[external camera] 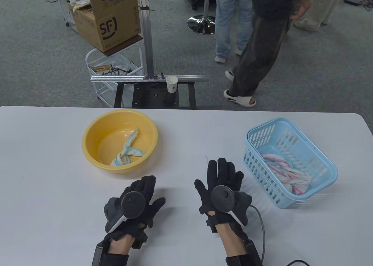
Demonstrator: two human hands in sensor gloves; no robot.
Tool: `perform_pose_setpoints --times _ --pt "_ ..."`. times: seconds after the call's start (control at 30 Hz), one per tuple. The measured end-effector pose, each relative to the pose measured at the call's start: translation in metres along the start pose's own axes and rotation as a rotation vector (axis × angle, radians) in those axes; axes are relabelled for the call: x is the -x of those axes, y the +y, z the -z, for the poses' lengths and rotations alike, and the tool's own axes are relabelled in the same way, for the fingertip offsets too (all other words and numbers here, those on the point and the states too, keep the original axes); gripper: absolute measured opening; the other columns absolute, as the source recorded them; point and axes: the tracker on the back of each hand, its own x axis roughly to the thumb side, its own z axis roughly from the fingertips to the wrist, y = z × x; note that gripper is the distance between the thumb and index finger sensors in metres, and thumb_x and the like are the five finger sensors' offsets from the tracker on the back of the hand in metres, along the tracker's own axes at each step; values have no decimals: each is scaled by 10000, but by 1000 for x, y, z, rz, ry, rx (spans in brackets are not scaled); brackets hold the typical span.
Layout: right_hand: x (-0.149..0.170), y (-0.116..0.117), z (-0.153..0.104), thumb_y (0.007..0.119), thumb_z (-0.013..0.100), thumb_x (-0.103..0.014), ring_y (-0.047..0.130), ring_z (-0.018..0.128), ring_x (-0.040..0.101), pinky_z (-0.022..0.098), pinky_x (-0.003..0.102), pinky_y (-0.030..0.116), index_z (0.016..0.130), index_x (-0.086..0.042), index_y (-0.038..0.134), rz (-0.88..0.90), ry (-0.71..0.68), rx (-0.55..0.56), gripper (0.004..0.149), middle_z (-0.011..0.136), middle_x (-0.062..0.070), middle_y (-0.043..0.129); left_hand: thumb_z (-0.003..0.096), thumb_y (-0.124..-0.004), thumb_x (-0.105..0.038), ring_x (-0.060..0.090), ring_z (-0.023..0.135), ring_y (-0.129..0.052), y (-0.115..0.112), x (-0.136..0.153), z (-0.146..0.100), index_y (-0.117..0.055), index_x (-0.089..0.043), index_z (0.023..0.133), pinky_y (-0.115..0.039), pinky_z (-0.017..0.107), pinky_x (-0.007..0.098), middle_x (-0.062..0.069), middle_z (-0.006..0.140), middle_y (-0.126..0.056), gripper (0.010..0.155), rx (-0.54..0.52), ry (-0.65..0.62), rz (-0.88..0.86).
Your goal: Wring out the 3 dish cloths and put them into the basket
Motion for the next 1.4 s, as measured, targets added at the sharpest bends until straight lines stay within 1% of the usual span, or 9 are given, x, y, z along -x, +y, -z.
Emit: perform_pose_setpoints --times 0.2,0.37,0.67,1.03,1.07,1.1,1.17,1.27,1.4 --pt "-3 14 -7 742 524 -625 260 1076 487 689 749 253 1103 -206 344 -10 -58 -71 818 1175 161 255 440 -805 -616 249 1173 -302 -2 8 2 -353 -372 1135 -322 823 605 -123 1195 -296 864 17 40 1" --pt "-4 17 -12 735 524 -634 247 1078 486 689 746 249 1105 -211 343 -15 -72 -97 819 1175 167 234 428 -798 -645 232 1175 -186 -5 12 2 -311 -379 1137 -231 820 603 -134 1196 -224 900 30 68 12" --pt "0 16 -17 725 523 -635 268 1073 490 690 749 262 1096 -184 283 5 -61 -93 853 1167 177 228 420 -799 -657 254 1164 -250 0 17 -2 -341 -350 1135 -263 821 607 -107 1194 -250 903 7 104 34" --pt "4 18 -17 723 524 -632 299 1066 498 691 748 283 1093 -167 275 32 -40 -111 860 1162 191 243 424 -805 -650 247 1165 -196 27 38 -3 -284 -354 1135 -261 830 572 -110 1191 -197 930 -73 207 -60" --pt "4 18 -17 723 525 -632 302 1065 499 691 748 285 1092 -165 277 35 -40 -113 859 1162 187 245 452 -796 -643 244 1165 -187 30 38 -1 -271 -357 1135 -257 831 566 -111 1190 -187 907 -75 215 -61" --pt "4 19 -18 724 523 -631 303 1065 500 691 748 285 1092 -165 280 42 -40 -116 859 1161 190 250 425 -805 -650 243 1166 -179 33 39 1 -265 -357 1135 -253 832 562 -112 1190 -181 940 -75 223 -68" --pt "3 19 -18 723 525 -630 306 1065 500 691 749 286 1092 -163 280 46 -41 -122 857 1161 193 252 451 -798 -641 242 1165 -161 40 38 9 -251 -359 1134 -244 832 557 -113 1189 -168 920 -57 231 -77" --pt "1 20 -17 725 523 -629 316 1063 503 691 749 293 1091 -161 286 52 -47 -127 857 1161 193 263 429 -806 -643 245 1164 -149 53 36 26 -247 -355 1136 -239 831 553 -111 1189 -158 945 -11 250 -89" --pt "1 20 -18 724 526 -626 334 1060 504 692 748 307 1092 -158 290 60 -49 -131 853 1160 196 275 450 -793 -645 245 1164 -140 72 36 52 -233 -359 1137 -236 831 557 -112 1190 -150 931 64 299 -130"
